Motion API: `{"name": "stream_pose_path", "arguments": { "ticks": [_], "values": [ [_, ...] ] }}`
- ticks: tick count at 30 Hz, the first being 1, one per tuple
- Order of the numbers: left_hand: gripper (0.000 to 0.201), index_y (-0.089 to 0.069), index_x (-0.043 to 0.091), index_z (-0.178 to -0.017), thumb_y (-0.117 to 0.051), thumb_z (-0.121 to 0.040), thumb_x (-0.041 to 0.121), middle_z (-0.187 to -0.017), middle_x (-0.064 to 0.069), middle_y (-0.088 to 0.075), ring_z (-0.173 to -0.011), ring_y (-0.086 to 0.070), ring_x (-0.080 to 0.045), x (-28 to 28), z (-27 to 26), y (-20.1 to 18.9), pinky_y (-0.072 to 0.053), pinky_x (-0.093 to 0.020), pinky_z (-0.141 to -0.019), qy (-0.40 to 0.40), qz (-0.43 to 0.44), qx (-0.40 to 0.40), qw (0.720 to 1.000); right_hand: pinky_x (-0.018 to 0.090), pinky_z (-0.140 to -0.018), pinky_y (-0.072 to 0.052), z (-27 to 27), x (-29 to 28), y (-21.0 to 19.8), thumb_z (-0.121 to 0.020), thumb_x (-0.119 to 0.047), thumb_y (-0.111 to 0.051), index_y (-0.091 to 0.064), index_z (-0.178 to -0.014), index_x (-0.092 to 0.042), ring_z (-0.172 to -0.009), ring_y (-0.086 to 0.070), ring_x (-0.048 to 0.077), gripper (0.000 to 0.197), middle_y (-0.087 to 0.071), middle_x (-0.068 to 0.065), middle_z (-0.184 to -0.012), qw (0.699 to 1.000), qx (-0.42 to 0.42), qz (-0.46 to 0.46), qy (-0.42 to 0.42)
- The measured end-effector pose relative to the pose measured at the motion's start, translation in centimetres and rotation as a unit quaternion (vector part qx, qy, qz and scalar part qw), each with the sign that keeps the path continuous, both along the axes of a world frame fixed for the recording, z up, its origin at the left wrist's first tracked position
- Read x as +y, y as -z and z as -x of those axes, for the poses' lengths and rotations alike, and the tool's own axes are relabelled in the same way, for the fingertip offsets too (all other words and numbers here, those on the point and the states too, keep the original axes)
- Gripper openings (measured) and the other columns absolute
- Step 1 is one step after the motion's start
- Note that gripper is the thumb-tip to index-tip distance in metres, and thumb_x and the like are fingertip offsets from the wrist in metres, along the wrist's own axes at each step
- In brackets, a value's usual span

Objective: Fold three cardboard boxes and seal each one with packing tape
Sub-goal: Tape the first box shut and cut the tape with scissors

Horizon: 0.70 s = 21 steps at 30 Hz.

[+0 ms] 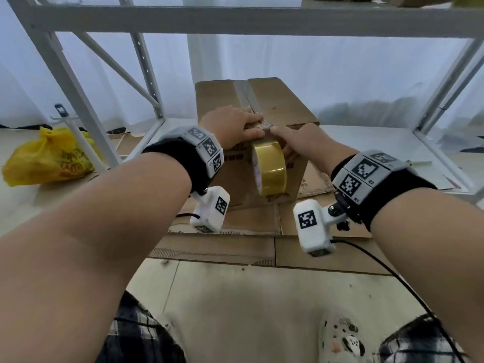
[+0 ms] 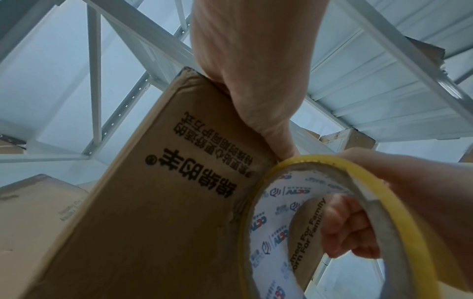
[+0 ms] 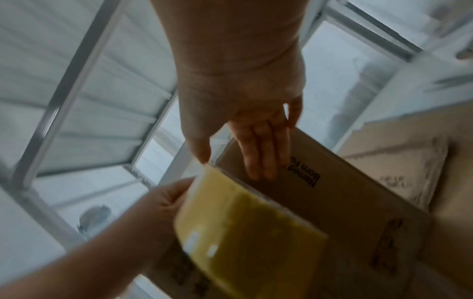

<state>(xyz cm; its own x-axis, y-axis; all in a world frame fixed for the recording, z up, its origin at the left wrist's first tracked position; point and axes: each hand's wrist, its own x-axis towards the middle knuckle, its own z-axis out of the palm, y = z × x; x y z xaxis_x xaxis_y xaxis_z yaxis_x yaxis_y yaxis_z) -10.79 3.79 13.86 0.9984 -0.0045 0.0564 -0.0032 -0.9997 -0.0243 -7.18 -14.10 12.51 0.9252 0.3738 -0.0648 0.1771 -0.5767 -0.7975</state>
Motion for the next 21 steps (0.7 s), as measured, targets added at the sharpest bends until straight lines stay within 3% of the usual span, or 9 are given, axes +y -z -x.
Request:
{"name": "stream_pose_path", "arguments": {
  "ticks": [3, 7, 10, 13, 15, 18, 19, 21],
  "values": [
    [0.059, -0.031, 0.032, -0.147, -0.036, -0.095, 0.059, -0.156, 0.001, -0.027, -0.139, -0.032, -0.026, -0.2, 0.0, -0.1, -0.03, -0.044, -0.111, 0.0, -0.004, -0.001, 1.0, 0.033, -0.075, -0.051, 1.2, -0.1, -0.2, -0.088, -0.039, -0.063, -0.064, -0.09, -0.006, -0.08, -0.063, 0.024, 0.033, -0.066, 0.008, -0.083, 0.994, 0.085, -0.047, -0.052],
    [0.059, -0.027, 0.017, -0.15, -0.034, -0.1, 0.047, -0.159, -0.004, -0.019, -0.146, -0.016, -0.021, -0.7, 0.3, 0.5, -0.012, -0.035, -0.117, 0.034, -0.015, -0.028, 0.999, 0.029, -0.059, -0.047, 2.0, -0.2, 0.5, -0.091, -0.036, -0.062, -0.061, -0.104, -0.001, -0.08, -0.062, 0.024, 0.037, -0.062, 0.01, -0.087, 0.987, 0.114, -0.094, -0.057],
    [0.059, -0.028, 0.014, -0.15, -0.037, -0.1, 0.045, -0.157, -0.002, -0.024, -0.144, -0.024, -0.018, -0.7, 0.5, 0.9, -0.019, -0.032, -0.115, 0.031, 0.028, -0.044, 0.998, 0.028, -0.053, -0.044, 2.0, -0.1, 1.0, -0.094, -0.038, -0.058, -0.06, -0.103, 0.0, -0.076, -0.06, 0.022, 0.039, -0.06, 0.009, -0.083, 0.986, 0.118, -0.107, -0.053],
    [0.059, -0.03, 0.014, -0.149, -0.038, -0.099, 0.046, -0.156, -0.002, -0.028, -0.143, -0.027, -0.017, -0.7, 0.7, 0.7, -0.022, -0.033, -0.115, 0.037, 0.026, -0.045, 0.998, 0.027, -0.046, -0.045, 2.1, 0.1, 2.4, -0.094, -0.038, -0.057, -0.058, -0.1, 0.001, -0.066, -0.06, 0.022, 0.04, -0.058, 0.008, -0.075, 0.991, 0.12, -0.05, -0.042],
    [0.059, -0.029, 0.015, -0.149, -0.038, -0.099, 0.046, -0.156, -0.001, -0.027, -0.143, -0.026, -0.017, -0.8, 0.8, 0.6, -0.022, -0.033, -0.116, 0.038, 0.022, -0.045, 0.998, 0.031, -0.051, -0.051, 2.1, 0.3, 3.7, -0.093, -0.042, -0.058, -0.058, -0.104, 0.003, -0.072, -0.063, 0.027, 0.046, -0.06, 0.01, -0.079, 0.99, 0.137, -0.039, -0.023],
    [0.059, -0.028, 0.016, -0.149, -0.038, -0.1, 0.046, -0.156, 0.0, -0.026, -0.143, -0.026, -0.016, -0.9, 0.9, 0.8, -0.025, -0.034, -0.115, 0.035, 0.011, -0.06, 0.998, 0.047, -0.074, -0.059, 1.9, 0.7, 4.8, -0.091, -0.047, -0.058, -0.059, -0.106, 0.002, -0.091, -0.065, 0.036, 0.051, -0.064, 0.017, -0.092, 0.989, 0.141, -0.041, -0.013],
    [0.059, -0.028, 0.017, -0.149, -0.038, -0.1, 0.046, -0.156, 0.0, -0.027, -0.143, -0.026, -0.015, -0.9, 0.8, 0.8, -0.027, -0.035, -0.114, 0.036, 0.006, -0.067, 0.997, 0.047, -0.074, -0.059, 1.8, 0.8, 4.8, -0.091, -0.047, -0.059, -0.06, -0.105, 0.002, -0.091, -0.066, 0.037, 0.052, -0.065, 0.017, -0.092, 0.989, 0.139, -0.04, -0.011],
    [0.059, -0.027, 0.021, -0.15, -0.039, -0.099, 0.047, -0.156, 0.003, -0.028, -0.142, -0.028, -0.015, -1.2, 0.7, 1.0, -0.033, -0.037, -0.11, 0.036, -0.012, -0.084, 0.996, 0.038, -0.06, -0.057, 1.8, 1.0, 4.6, -0.091, -0.047, -0.058, -0.06, -0.104, 0.003, -0.085, -0.066, 0.035, 0.051, -0.064, 0.015, -0.088, 0.99, 0.135, -0.043, -0.006]
  ]
}}
